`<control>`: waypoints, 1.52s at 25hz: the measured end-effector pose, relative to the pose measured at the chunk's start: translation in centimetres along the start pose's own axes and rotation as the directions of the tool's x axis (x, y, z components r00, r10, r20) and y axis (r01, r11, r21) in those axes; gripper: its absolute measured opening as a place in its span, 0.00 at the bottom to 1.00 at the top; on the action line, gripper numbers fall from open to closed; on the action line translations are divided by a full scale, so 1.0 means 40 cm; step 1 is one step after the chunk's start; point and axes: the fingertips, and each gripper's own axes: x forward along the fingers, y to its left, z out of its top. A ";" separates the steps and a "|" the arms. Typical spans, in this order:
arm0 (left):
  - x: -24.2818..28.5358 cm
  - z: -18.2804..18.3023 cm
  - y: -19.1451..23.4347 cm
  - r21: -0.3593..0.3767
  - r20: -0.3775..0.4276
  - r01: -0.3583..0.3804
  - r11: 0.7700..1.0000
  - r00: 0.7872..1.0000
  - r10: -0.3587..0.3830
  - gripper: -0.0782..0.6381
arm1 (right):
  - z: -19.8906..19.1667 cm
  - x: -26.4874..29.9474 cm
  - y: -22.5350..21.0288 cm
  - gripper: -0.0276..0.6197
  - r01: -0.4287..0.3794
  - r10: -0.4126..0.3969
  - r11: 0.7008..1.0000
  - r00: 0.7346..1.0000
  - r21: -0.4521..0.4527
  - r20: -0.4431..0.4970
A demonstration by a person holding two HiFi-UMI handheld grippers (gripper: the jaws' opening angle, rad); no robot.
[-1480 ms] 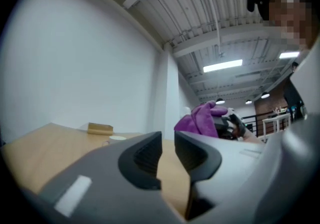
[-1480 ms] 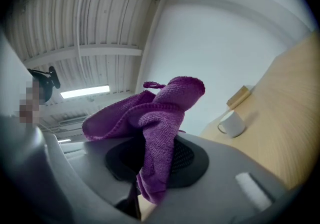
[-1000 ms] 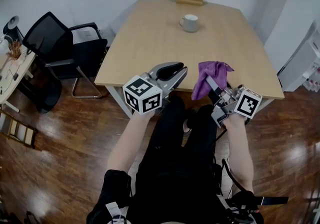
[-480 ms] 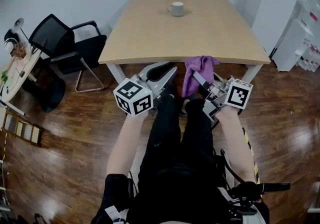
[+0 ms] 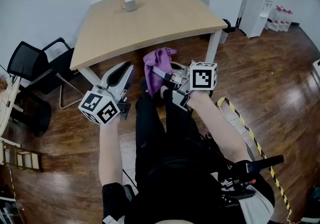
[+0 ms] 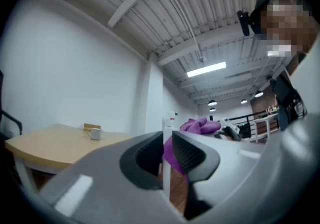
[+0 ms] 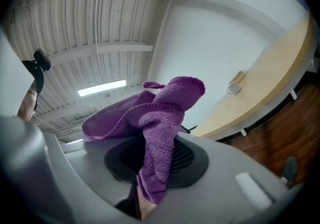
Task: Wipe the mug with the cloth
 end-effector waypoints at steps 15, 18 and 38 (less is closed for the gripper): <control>-0.040 0.067 -0.049 -0.007 0.038 0.033 0.999 0.999 -0.032 0.21 | 0.011 -0.022 0.081 0.17 0.002 -0.004 0.999 0.999 0.046 0.033; -0.046 0.024 -0.108 0.025 0.047 0.032 0.999 0.998 -0.033 0.21 | 0.001 -0.088 0.100 0.17 -0.030 0.031 0.999 0.997 -0.011 0.073; -0.078 0.022 -0.175 0.037 0.093 0.057 0.998 0.994 -0.060 0.21 | -0.009 -0.160 0.226 0.17 -0.056 0.088 0.970 0.988 -0.235 0.124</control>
